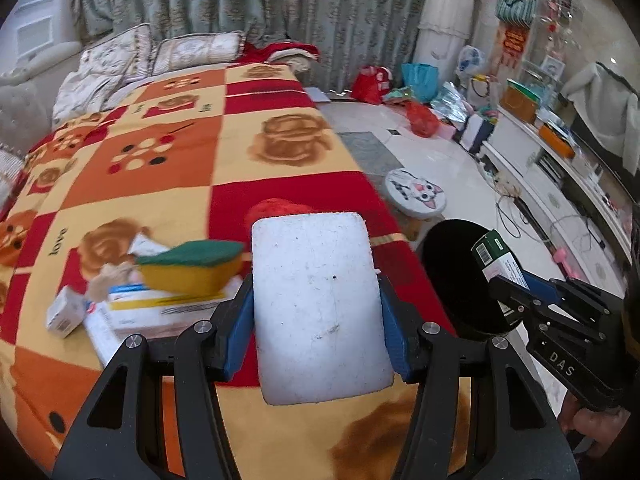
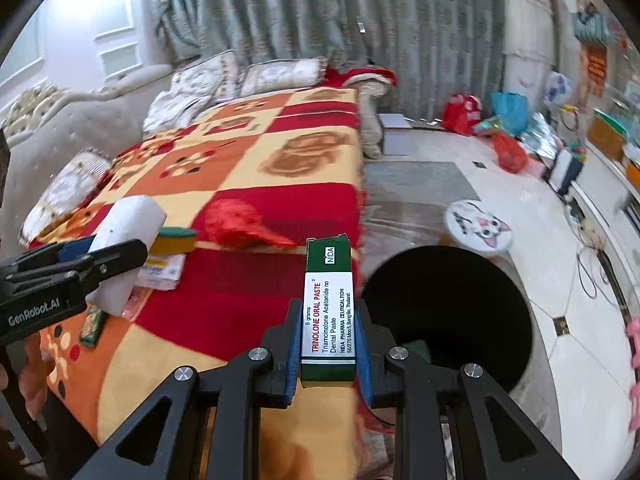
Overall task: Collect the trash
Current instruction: 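Carry both items over the black bin and open both tools to release them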
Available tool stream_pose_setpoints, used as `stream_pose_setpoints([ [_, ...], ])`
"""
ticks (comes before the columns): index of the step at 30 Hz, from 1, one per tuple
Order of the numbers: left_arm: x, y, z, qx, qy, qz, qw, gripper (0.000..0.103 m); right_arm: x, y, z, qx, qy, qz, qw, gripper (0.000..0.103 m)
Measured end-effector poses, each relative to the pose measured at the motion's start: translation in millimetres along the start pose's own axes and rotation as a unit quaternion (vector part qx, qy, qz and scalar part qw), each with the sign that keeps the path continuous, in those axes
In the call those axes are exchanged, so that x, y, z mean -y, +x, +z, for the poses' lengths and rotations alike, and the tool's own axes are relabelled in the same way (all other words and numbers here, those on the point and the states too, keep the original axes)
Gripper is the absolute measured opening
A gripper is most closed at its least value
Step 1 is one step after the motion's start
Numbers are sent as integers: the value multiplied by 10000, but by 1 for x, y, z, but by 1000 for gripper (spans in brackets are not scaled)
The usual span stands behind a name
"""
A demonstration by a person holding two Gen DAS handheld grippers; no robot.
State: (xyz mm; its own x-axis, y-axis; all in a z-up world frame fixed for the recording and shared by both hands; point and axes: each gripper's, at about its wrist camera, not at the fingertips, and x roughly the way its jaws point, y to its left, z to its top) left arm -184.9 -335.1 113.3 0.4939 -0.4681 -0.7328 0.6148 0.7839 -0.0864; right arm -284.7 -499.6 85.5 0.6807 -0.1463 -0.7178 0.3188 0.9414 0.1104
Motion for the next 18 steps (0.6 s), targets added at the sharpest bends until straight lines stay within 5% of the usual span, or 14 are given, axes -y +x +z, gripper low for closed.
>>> stream_pose_setpoints([
  [18,97,73,26,-413,370,-861,9947,56,94,31,-16,-441,750,-541,9947,22],
])
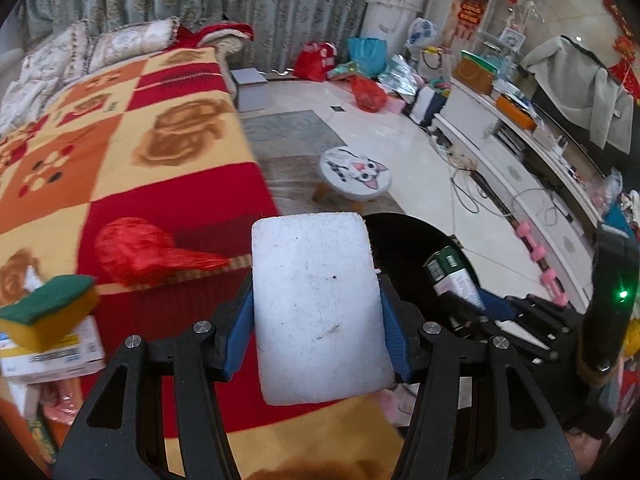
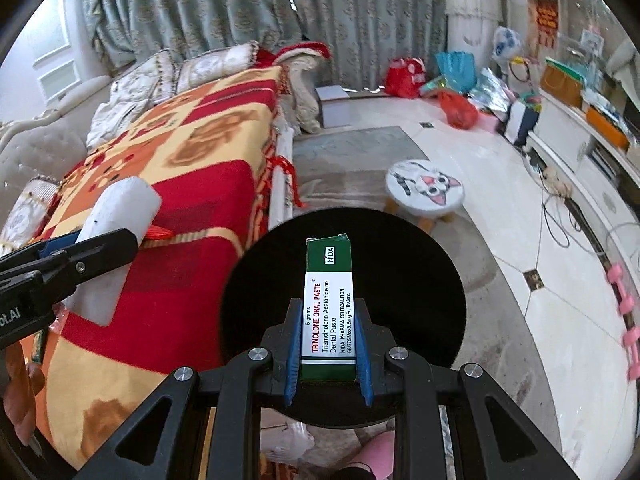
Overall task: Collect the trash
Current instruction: 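Carry both items over the black bin and open both tools to release them, then move both tools back to the trash pile on the bed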
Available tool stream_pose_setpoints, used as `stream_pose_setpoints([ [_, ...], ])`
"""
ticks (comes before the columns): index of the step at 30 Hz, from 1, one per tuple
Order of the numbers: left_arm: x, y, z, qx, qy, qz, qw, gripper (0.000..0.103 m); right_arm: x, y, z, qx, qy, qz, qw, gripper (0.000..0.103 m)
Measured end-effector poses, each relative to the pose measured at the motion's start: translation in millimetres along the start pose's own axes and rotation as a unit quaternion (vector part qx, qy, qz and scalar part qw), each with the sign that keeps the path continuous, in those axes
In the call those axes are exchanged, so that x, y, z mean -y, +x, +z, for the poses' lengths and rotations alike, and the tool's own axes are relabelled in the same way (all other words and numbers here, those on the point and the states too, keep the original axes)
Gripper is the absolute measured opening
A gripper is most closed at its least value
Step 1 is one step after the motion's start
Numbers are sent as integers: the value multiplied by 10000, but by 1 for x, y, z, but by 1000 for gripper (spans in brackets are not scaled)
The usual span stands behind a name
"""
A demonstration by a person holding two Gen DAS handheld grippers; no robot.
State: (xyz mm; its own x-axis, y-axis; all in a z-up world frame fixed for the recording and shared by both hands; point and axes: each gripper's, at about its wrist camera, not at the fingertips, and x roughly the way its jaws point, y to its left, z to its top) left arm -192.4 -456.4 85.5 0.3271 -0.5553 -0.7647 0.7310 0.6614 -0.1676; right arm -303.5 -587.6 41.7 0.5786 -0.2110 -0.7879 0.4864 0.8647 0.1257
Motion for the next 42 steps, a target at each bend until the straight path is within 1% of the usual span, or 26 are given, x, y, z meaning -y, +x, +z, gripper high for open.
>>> stream_pose_setpoints([
  [7,15,26,7,-188,-100,-331,9992,58,18,18,-2,-210,315,15,9993,23],
  [10,17,29,7,-227,-134,-359,9990,60,24,20,-4,-247,440,-14,9987,23],
  [11,18,30,8,-234,-151,-392,9988,63,26,21,-5,-280,485,-25,9984,23],
  [12,17,30,7,-231,-181,-438,9986,67,27,22,-5,-309,505,-37,9982,25],
  [13,17,29,7,-220,-211,-484,9984,69,28,22,-6,-324,528,-48,9981,27],
  [14,16,29,7,-211,-237,-520,9981,72,29,21,-6,-310,552,-29,9980,34],
  [15,15,28,8,-202,-264,-549,9979,72,29,20,-7,-292,575,-2,9979,38],
  [19,11,26,8,-230,-356,-551,9976,73,29,18,-9,-306,652,21,9974,39],
  [26,1,12,4,-133,-375,-251,9989,73,22,14,-11,-338,618,37,9975,39],
  [35,-22,-20,-6,125,-381,233,9989,73,-6,-3,-6,-157,357,70,9992,40],
  [37,-30,-28,-8,171,-429,319,9984,73,-14,-6,-5,-123,303,98,9994,42],
  [41,-46,-43,-15,245,-527,495,9971,73,-32,-12,-3,-52,202,171,9996,54],
  [42,-51,-48,-17,277,-542,565,9965,73,-37,-14,-2,-27,169,192,9997,55],
])
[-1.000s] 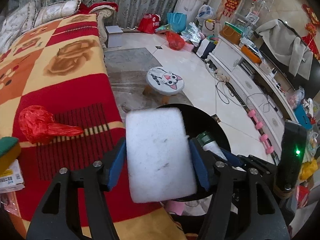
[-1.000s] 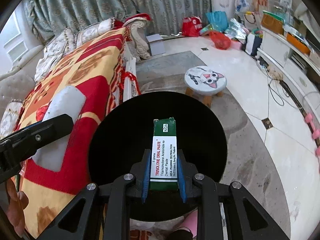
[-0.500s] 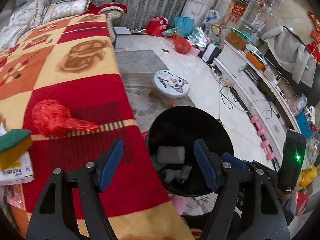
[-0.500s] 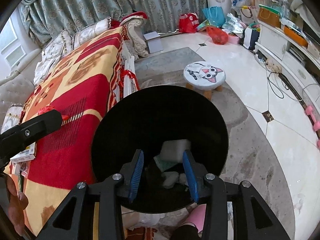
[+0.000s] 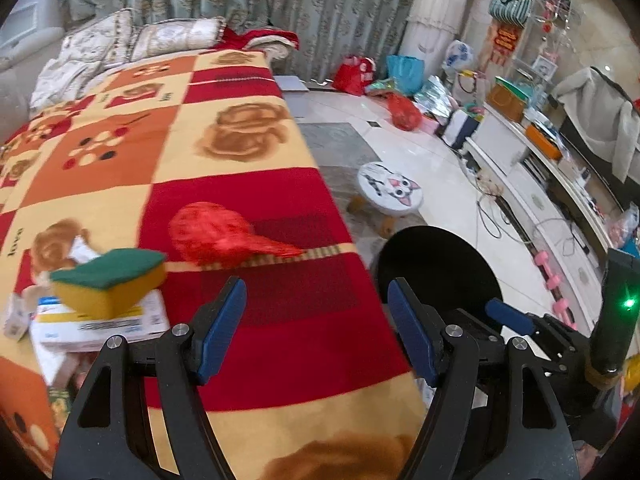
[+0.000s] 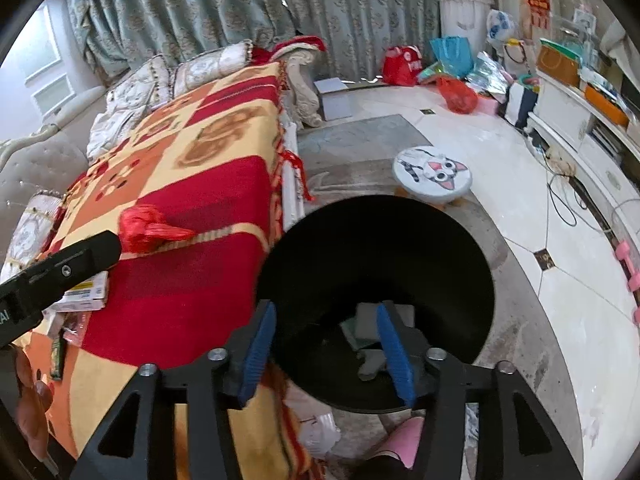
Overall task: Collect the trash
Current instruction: 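Move both tools back to the trash pile on the bed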
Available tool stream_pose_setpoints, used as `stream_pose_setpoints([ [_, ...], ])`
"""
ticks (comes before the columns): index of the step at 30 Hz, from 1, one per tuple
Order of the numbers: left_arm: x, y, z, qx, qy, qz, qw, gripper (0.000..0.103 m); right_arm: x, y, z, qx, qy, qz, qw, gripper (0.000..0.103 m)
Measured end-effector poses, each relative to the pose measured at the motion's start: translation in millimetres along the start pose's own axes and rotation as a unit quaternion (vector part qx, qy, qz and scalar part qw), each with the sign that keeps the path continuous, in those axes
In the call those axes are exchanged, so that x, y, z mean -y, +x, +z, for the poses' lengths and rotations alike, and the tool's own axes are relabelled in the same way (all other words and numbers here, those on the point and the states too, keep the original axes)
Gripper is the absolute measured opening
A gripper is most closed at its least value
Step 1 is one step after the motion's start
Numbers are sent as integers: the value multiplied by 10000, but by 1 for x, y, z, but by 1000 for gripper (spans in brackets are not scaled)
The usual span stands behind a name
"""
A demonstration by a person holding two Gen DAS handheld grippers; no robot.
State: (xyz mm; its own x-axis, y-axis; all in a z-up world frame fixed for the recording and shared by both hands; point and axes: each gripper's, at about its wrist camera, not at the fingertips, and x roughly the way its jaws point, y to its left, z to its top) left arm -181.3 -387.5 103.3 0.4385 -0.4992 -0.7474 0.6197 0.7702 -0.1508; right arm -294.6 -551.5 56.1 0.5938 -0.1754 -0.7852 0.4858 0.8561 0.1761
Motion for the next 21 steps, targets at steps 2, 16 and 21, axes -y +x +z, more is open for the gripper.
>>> stream_pose_setpoints([
  [2,-9,-8,-2,66,9,121,9999,73,-11,-3,1,23,-71,58,10000,55],
  [16,-80,-57,-16,390,-341,671,9964,73,-88,-9,1,63,-702,358,9969,62],
  [21,-111,-73,-26,415,-494,840,9944,73,-114,-7,-1,12,-925,508,9944,66],
])
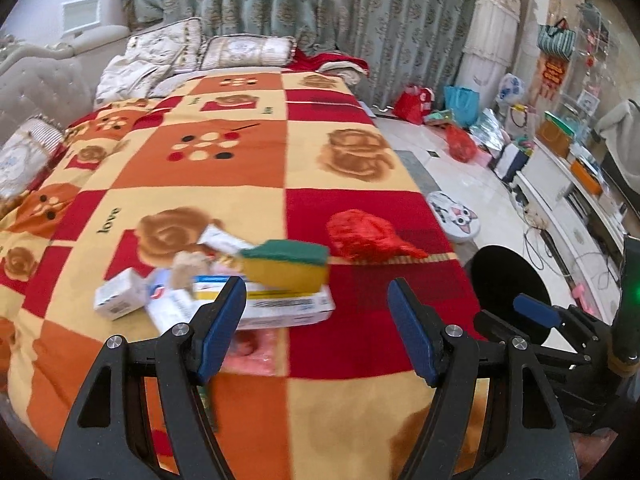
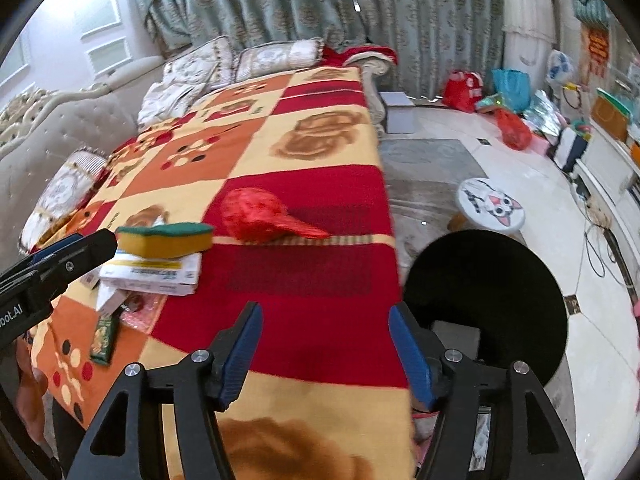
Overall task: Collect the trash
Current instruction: 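Move both tools back to the trash pile on the bed, then grasp the green-and-yellow sponge with the right tool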
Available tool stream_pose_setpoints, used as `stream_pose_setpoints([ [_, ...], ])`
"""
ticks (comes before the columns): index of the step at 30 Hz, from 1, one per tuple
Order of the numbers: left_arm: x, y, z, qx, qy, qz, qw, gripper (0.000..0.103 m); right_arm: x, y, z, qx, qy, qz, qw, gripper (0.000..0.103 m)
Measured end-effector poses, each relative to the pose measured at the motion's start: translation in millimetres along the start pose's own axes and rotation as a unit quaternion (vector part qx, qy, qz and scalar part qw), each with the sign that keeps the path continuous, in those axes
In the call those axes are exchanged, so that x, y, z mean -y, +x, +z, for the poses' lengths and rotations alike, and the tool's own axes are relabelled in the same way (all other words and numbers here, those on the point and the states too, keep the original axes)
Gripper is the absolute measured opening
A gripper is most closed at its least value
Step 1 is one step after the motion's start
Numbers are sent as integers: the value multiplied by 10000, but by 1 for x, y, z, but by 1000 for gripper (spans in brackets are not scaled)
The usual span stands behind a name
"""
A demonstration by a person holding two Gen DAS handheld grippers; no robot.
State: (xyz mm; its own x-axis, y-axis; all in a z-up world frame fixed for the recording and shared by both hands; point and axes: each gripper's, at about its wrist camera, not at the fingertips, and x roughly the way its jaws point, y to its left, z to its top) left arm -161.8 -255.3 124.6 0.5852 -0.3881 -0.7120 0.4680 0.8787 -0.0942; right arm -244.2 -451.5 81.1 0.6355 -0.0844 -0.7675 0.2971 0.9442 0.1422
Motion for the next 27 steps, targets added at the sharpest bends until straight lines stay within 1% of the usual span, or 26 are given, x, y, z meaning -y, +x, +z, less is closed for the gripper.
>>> stream_pose_setpoints([
  [2,-12,-4,-2,-8,-34,86,10000,73,-11,2,0,-20,-111,47,9999,66],
  [9,-74,-13,-13,-37,-246,531,9983,73,-44,10,4,-101,-404,254,9988,67],
  [14,-120,-13,-21,-93,-578,829,9948,73,-67,16,15,-118,-557,412,9975,67],
  [18,-146,-14,-25,-107,-804,976,9919,73,-93,21,36,-43,-744,511,9959,69],
  [21,-163,-13,-27,-113,-948,1084,9895,73,-113,32,55,-76,-859,603,9944,70],
  [24,-179,-10,-29,-172,-1086,1144,9873,73,-134,48,74,-185,-921,740,9928,70],
  [27,-191,-4,-32,-263,-1113,1208,9861,73,-153,68,86,-346,-1047,883,9900,70],
])
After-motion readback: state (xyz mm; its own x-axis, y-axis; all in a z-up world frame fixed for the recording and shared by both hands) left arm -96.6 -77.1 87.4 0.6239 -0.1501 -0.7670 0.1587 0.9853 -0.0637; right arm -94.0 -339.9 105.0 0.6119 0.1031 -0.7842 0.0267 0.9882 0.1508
